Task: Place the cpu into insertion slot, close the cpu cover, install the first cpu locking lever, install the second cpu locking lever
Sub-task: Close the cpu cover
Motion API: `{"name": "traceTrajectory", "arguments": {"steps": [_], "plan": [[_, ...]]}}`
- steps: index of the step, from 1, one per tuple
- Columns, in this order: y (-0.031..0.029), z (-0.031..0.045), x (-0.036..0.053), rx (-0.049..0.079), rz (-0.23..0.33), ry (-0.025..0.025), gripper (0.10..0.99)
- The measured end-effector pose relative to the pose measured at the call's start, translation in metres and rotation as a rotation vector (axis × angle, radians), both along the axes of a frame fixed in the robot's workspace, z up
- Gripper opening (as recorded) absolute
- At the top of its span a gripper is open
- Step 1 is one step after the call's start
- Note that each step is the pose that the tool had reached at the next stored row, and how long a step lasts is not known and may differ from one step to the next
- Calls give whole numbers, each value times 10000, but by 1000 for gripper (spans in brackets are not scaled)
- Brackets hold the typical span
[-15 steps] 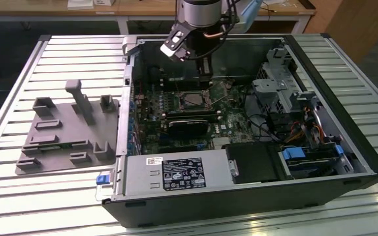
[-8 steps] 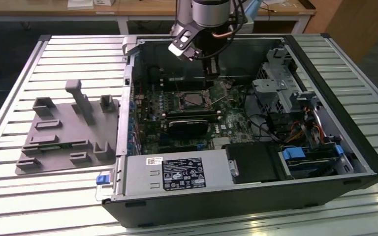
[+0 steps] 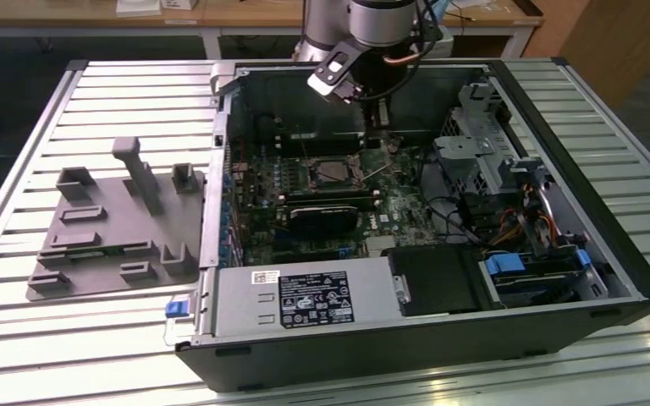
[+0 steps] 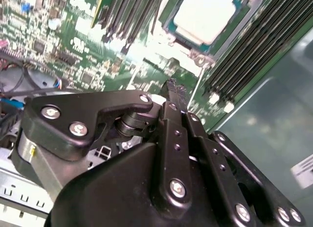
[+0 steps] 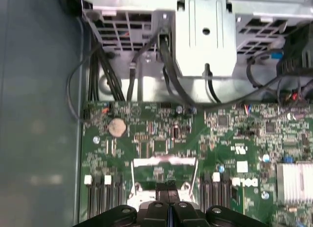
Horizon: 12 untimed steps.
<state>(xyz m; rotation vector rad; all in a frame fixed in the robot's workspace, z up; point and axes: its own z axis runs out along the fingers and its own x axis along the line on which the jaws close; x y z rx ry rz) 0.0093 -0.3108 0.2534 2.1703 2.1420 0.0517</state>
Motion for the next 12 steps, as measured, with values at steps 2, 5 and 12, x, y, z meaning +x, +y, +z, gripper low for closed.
{"name": "traceTrajectory", "arguments": {"steps": [2, 5, 12], "plan": [[0, 0, 55, 1, 1, 7, 102], [0, -1, 140, 2, 0, 13, 102], [0, -1, 323, 3, -12, 26, 102]]}}
